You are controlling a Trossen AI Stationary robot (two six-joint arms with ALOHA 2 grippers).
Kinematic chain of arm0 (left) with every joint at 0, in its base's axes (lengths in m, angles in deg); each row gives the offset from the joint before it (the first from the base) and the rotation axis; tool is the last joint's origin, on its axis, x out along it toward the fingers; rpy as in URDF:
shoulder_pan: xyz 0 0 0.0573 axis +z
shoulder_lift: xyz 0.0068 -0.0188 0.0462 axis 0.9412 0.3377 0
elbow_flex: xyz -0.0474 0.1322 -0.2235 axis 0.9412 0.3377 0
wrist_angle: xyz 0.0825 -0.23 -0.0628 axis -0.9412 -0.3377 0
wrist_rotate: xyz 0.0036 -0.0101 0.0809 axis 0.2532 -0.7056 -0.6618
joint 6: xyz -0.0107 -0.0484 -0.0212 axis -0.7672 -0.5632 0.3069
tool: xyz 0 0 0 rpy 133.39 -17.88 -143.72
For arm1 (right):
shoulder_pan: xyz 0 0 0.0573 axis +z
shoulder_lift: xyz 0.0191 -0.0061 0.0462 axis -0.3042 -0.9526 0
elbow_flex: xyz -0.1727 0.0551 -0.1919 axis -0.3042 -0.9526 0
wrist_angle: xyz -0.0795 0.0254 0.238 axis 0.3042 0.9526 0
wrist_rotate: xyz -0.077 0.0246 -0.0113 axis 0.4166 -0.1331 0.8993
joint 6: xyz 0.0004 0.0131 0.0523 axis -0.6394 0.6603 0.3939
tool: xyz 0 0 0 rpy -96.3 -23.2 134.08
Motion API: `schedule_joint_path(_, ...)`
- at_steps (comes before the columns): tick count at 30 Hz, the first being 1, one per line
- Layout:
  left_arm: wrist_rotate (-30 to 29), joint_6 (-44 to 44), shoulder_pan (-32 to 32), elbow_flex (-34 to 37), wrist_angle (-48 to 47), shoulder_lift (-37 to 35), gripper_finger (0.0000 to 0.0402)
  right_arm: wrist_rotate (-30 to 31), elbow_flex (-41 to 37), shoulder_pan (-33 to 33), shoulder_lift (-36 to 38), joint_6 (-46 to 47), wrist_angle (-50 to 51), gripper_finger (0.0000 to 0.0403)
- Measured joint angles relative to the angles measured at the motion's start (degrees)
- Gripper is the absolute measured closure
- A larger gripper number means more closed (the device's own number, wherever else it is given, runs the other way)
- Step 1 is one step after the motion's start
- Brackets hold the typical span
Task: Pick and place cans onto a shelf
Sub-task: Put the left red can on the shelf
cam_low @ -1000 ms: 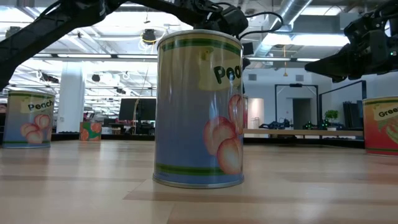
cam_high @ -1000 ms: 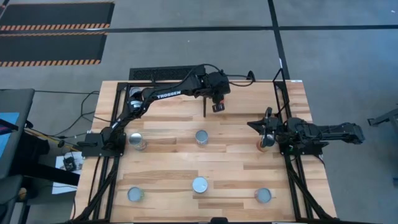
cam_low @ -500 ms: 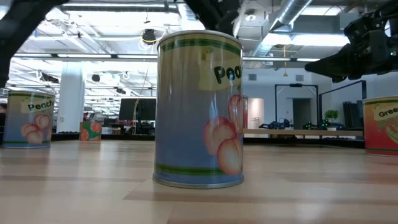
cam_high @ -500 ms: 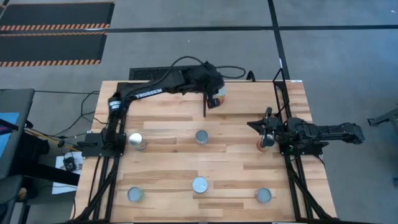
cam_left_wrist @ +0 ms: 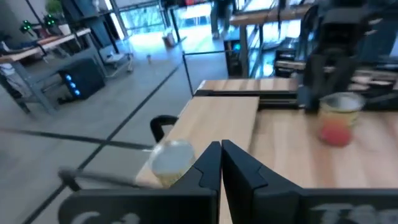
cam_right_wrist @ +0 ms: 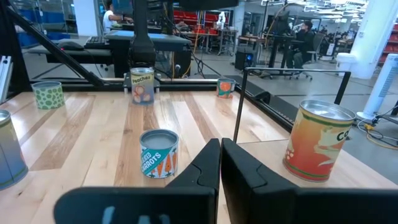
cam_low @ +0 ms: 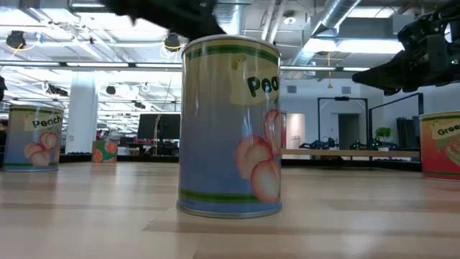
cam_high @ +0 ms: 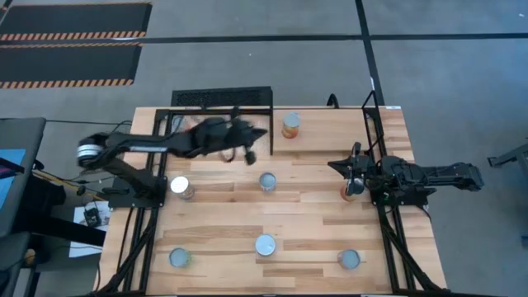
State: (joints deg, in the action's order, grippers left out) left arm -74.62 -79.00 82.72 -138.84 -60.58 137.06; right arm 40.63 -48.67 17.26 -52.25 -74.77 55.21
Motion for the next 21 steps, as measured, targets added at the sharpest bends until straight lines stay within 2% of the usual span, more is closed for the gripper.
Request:
schedule_joint_path(5, -0.04, -0.89, -1.30, 14.97, 9.18, -10.52, 0.0400, 0.00, 0.02, -0.02, 0.00, -0.02, 0.00, 0.0365)
schedule_joint_path(8, 0.08, -1.36, -1.92, 21.49, 12.23, -15.52, 0.0400, 0.00, 0.00, -0.01, 0.00, -0.01, 0.00, 0.0365)
schedule_joint_path(14, 1.29, -4.44, -1.90, 30.07, 17.66, -21.07, 0.0400, 0.00, 0.00, -0.02, 0.02, -0.02, 0.00, 0.0365)
schedule_joint_path(21, 3.13, -3.48, 0.45, 34.92, 24.67, -21.85, 0.0400, 0.00, 0.01, -0.02, 0.00, -0.02, -0.01, 0.0365)
